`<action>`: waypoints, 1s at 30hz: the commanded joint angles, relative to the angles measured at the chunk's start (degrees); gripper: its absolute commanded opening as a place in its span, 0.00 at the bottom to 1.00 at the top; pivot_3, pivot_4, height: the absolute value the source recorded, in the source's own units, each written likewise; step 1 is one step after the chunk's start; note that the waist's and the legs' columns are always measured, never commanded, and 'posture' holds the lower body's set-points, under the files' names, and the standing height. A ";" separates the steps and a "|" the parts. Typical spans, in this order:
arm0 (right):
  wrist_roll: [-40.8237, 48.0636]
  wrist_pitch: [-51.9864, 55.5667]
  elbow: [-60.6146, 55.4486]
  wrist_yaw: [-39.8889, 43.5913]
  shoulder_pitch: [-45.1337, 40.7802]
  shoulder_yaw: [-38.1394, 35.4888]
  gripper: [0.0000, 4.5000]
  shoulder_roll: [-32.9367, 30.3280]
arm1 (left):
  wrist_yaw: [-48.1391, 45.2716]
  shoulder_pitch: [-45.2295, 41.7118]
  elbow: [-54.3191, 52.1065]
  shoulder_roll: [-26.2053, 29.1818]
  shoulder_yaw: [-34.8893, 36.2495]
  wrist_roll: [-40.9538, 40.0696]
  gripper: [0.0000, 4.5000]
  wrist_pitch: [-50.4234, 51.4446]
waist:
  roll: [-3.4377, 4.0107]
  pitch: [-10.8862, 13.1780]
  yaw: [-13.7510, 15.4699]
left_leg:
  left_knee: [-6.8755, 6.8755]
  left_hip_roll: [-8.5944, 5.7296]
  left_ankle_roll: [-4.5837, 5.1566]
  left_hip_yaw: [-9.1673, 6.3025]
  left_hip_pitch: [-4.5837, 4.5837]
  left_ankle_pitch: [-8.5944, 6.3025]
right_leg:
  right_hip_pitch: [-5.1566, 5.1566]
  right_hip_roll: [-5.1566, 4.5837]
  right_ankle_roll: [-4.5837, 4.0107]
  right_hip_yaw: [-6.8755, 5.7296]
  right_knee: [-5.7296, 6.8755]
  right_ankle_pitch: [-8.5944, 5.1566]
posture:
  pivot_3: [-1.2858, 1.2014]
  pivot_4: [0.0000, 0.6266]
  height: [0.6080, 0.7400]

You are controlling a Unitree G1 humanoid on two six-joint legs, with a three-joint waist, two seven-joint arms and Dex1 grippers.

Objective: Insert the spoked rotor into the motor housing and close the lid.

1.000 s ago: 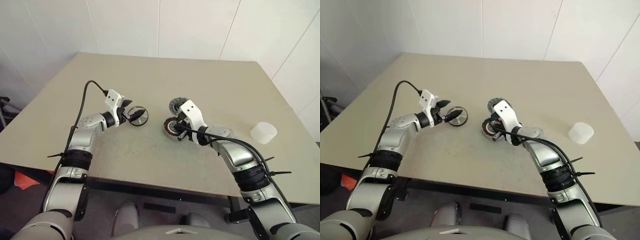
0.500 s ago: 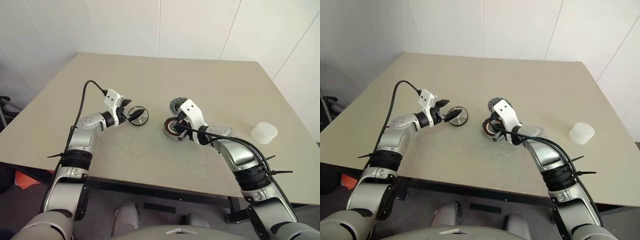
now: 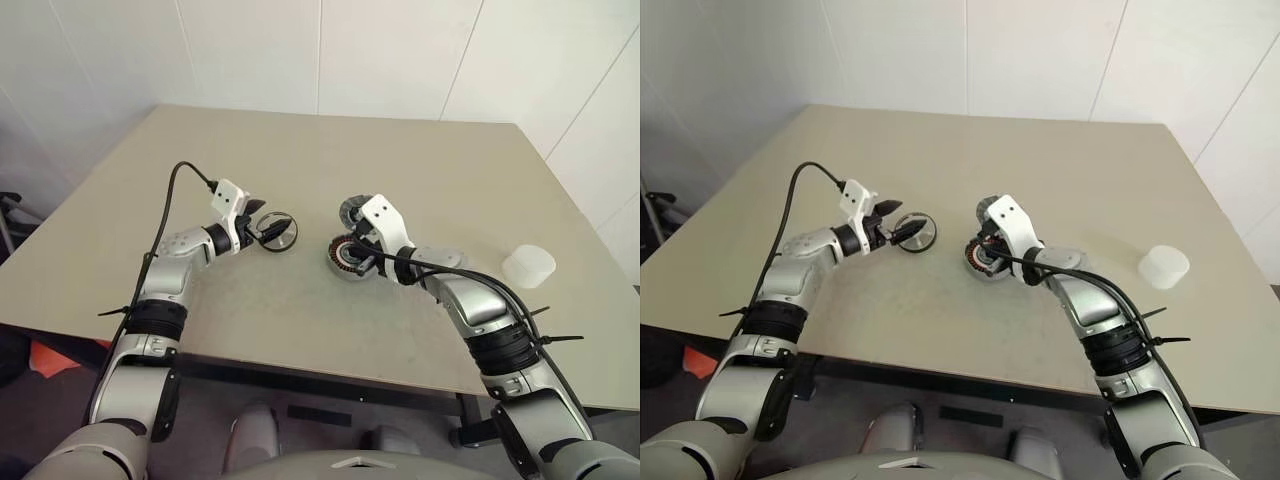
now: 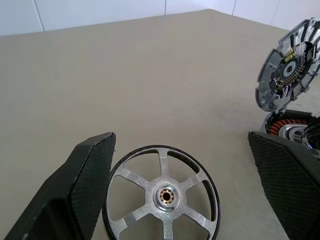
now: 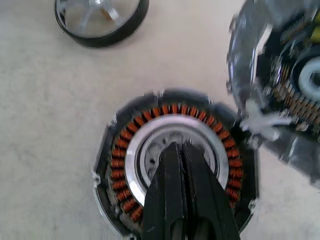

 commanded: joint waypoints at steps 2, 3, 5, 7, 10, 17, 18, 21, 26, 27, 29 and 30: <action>-0.61 -1.19 1.43 0.25 1.13 0.09 0.01 -0.16 | 0.03 0.28 -3.55 -0.62 -0.58 -0.45 1.00 0.30 | -0.02 -0.01 0.01 | 0.00 0.01 0.02 -0.01 0.03 -0.01 | 0.04 0.00 0.00 -0.02 0.00 0.00 | 0.52 0.00 1.00; -0.22 -0.98 0.53 0.50 1.27 -0.20 0.01 -0.38 | 0.03 0.56 -4.04 -0.86 -0.85 -0.51 1.00 0.57 | -0.02 -0.01 0.02 | 0.00 0.01 0.03 -0.01 0.04 -0.02 | 0.06 0.00 0.00 -0.02 0.01 0.00 | 0.52 0.00 1.00; 0.32 -0.47 -1.30 1.04 1.50 -0.72 0.01 -1.09 | 0.08 1.12 -4.95 -1.26 -1.35 -0.61 1.00 1.00 | -0.02 -0.01 0.03 | 0.00 0.01 0.03 -0.02 0.08 -0.02 | 0.11 0.00 0.00 -0.02 0.01 0.00 | 0.52 0.00 1.00; 0.81 0.16 -3.53 1.64 1.64 -1.46 0.01 -2.06 | 0.24 1.59 -5.55 -1.51 -1.59 -0.61 1.00 1.26 | -0.02 -0.01 0.07 | 0.01 0.00 0.04 -0.02 0.09 -0.02 | 0.13 -0.01 0.00 -0.02 0.01 0.00 | 0.52 0.00 1.00; 1.56 1.45 -7.08 2.00 1.19 -2.75 0.01 -3.07 | 0.24 1.80 -5.86 -1.50 -1.49 -0.79 1.00 1.62 | -0.02 -0.01 0.06 | 0.01 0.01 0.04 -0.02 0.07 -0.02 | 0.11 0.00 0.00 -0.02 0.00 0.00 | 0.52 0.00 1.00; 3.45 5.29 -14.62 1.88 -0.14 -5.25 0.01 -4.86 | 1.32 2.23 -5.90 0.63 1.59 -2.62 1.00 4.42 | -0.02 0.00 -0.04 | -0.01 0.03 0.03 -0.02 0.03 -0.02 | -0.01 0.04 0.00 0.00 0.00 0.00 | 0.52 0.00 1.00; 3.51 5.70 -15.32 1.85 -0.14 -5.38 0.01 -5.12 | 1.55 2.36 -5.86 1.06 2.12 -2.99 1.00 5.12 | -0.02 0.00 -0.04 | -0.02 0.04 0.02 -0.02 0.02 -0.01 | -0.02 0.04 0.00 0.00 0.00 0.00 | 0.52 0.00 1.00; 3.83 6.60 -16.27 1.63 0.09 -5.98 0.01 -5.33 | 2.50 3.00 -5.87 2.34 3.91 -4.06 1.00 7.51 | -0.02 0.00 -0.03 | -0.02 0.03 0.03 -0.01 0.03 -0.02 | -0.02 0.05 0.00 0.00 0.00 0.00 | 0.52 0.00 1.00; 3.78 6.76 -16.05 0.82 0.89 -5.74 0.01 -5.21 | 9.16 2.27 -0.90 2.96 9.54 -5.74 1.00 12.10 | -0.01 0.00 -0.01 | -0.01 0.02 0.03 -0.02 0.03 -0.02 | -0.01 0.03 0.00 0.01 0.02 0.00 | 0.52 0.00 1.00; 3.81 6.86 -16.07 0.70 0.95 -5.59 0.01 -5.10 | 10.42 1.58 0.54 2.62 10.55 -6.14 1.00 12.45 | -0.01 0.00 0.00 | -0.01 0.02 0.02 -0.02 0.04 -0.02 | 0.00 0.03 0.00 0.01 0.03 0.00 | 0.52 0.00 1.00; 3.89 7.00 -16.10 0.58 0.88 -5.35 0.01 -4.99 | 11.88 0.48 2.10 1.73 11.54 -6.88 1.00 13.35 | -0.01 0.00 0.08 | -0.01 0.01 0.03 -0.03 0.03 -0.02 | 0.00 0.04 0.00 0.00 0.03 0.00 | 0.52 0.00 1.00; 3.94 7.06 -16.03 0.58 0.75 -5.27 0.01 -4.92 | 12.60 -0.16 3.07 1.05 11.74 -7.06 1.00 13.85 | -0.01 0.00 0.15 | -0.01 0.01 0.02 -0.04 0.02 -0.01 | 0.01 0.03 0.00 0.00 0.02 0.00 | 0.52 0.00 1.00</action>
